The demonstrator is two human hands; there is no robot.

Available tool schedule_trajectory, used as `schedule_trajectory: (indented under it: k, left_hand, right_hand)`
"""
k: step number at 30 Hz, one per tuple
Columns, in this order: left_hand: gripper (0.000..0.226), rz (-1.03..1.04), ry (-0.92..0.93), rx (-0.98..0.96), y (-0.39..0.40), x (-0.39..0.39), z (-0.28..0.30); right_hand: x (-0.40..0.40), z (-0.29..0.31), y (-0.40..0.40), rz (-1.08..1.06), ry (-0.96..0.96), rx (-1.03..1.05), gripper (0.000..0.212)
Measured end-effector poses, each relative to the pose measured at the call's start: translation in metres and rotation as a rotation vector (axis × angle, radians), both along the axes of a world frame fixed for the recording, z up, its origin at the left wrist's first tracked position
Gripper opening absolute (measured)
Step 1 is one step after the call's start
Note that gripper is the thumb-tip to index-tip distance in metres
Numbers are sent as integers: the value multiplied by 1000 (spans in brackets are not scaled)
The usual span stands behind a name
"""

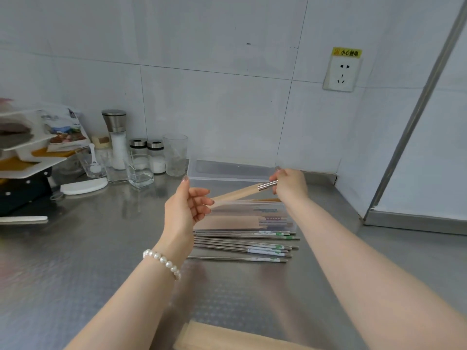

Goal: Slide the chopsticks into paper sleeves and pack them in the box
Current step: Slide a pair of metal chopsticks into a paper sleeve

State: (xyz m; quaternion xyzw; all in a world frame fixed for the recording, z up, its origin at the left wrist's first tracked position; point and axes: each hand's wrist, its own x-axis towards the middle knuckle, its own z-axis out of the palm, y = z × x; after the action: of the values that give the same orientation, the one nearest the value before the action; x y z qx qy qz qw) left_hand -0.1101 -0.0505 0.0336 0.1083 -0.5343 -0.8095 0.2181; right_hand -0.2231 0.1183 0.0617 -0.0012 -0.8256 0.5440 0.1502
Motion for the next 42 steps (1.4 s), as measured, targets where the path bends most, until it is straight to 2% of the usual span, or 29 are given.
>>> schedule_trajectory:
  k: [2, 4, 7, 11, 15, 18, 21, 23, 24, 28, 31, 34, 38, 42]
  left_hand:
    - [48, -14, -8, 2, 0, -1, 0]
    - [48, -29, -14, -3, 0, -1, 0]
    - [48, -37, -20, -20, 1, 0, -1]
    - [48, -39, -23, -45, 4, 0, -1]
    - [48, -86, -39, -95, 6, -1, -3]
    - [34, -170, -24, -213, 7, 0, -5]
    - [16, -340, 11, -501, 14, 6, -10]
    - [15, -459, -5, -715, 22, 10, -16]
    - [16, -501, -21, -817, 26, 11, -19]
    - [19, -640, -51, -1018, 34, 13, -26]
    - [25, -729, -71, -1100, 40, 20, -22]
    - [41, -844, -69, -1288, 51, 31, -16]
    - [60, -987, 8, -1434, 71, 43, -14]
    - [63, -1076, 58, -1669, 84, 51, -17]
  right_hand:
    - [-1, -2, -4, 4, -10, 154, 43]
    - [1, -5, -5, 31, -21, 400, 43]
    - [5, -10, -1, 49, -23, 710, 56]
    - [6, -7, 6, 80, -21, 878, 64]
    - [8, 8, 18, 67, 76, 726, 58]
    - [13, 16, 31, 15, 215, 570, 50]
    - [30, 11, 48, 110, 360, 251, 34]
    - [46, 4, 58, 246, 299, 87, 21]
    - [51, -1, 62, 310, 260, 71, 17]
    - [65, -26, 69, 465, 135, 116, 29]
    - [71, -38, 75, 555, -1, 204, 23]
    - [75, -43, 79, 642, -118, 374, 14]
    - [79, -43, 79, 675, -121, 434, 11]
    - [81, -40, 78, 685, -103, 457, 12]
